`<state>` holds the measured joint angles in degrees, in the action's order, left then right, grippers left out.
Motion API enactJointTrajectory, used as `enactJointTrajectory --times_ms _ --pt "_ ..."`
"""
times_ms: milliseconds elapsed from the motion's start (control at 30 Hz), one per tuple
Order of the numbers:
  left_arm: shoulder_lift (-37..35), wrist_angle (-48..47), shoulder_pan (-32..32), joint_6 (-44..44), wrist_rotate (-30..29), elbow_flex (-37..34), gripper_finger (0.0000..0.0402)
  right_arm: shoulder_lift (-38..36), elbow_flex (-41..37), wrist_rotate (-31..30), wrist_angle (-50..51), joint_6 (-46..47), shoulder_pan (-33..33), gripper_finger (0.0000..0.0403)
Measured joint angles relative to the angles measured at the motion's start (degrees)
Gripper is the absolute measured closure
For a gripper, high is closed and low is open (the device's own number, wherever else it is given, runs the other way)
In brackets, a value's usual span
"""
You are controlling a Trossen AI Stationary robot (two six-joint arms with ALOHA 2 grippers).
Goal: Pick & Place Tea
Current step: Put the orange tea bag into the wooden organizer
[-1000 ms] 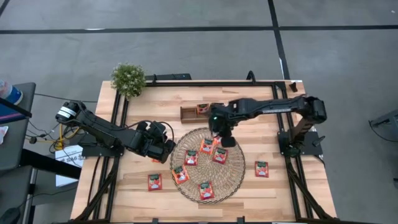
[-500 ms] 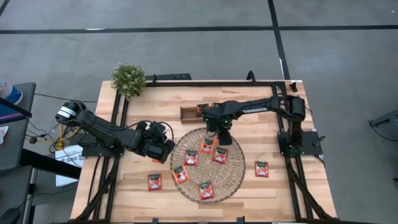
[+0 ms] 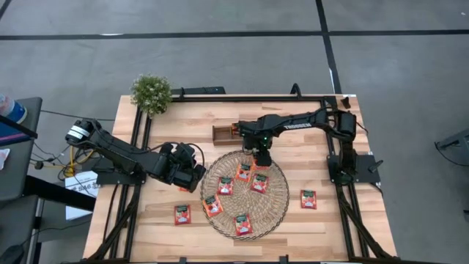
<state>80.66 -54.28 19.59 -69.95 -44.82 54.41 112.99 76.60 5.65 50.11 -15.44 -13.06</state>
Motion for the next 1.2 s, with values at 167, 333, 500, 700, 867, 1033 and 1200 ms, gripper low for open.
enactJointTrajectory --times_ms 167,333,500,700,867,1033,1200 --pt "0.0 -0.3 0.0 0.0 -0.3 0.0 0.0314 0.0 0.0 0.0 -1.7 0.4 0.9 0.0226" --pt "0.0 -0.6 0.0 0.0 -0.4 0.0 0.0314 0.0 0.0 -2.7 -3.2 0.1 1.4 0.0241" --pt "0.0 -0.6 0.0 0.0 -0.4 0.0 0.0314 0.0 0.0 -2.8 -3.6 -0.3 1.4 0.0262" --pt "0.0 -0.6 0.0 0.0 -0.4 0.0 0.0314 2.0 0.2 -2.6 -4.2 -1.1 1.4 0.0272" --pt "0.0 -0.5 0.0 0.0 -0.4 0.0 0.0314 2.7 0.2 -2.2 -2.6 -1.2 1.4 0.027" --pt "0.0 -0.5 0.0 0.0 -0.4 0.0 0.0314 2.6 0.2 -2.4 -2.6 -1.1 1.3 0.0272" --pt "0.0 -0.5 0.0 0.0 -0.4 0.0 0.0314 2.6 0.2 -2.6 -2.6 -1.1 1.3 0.0303"
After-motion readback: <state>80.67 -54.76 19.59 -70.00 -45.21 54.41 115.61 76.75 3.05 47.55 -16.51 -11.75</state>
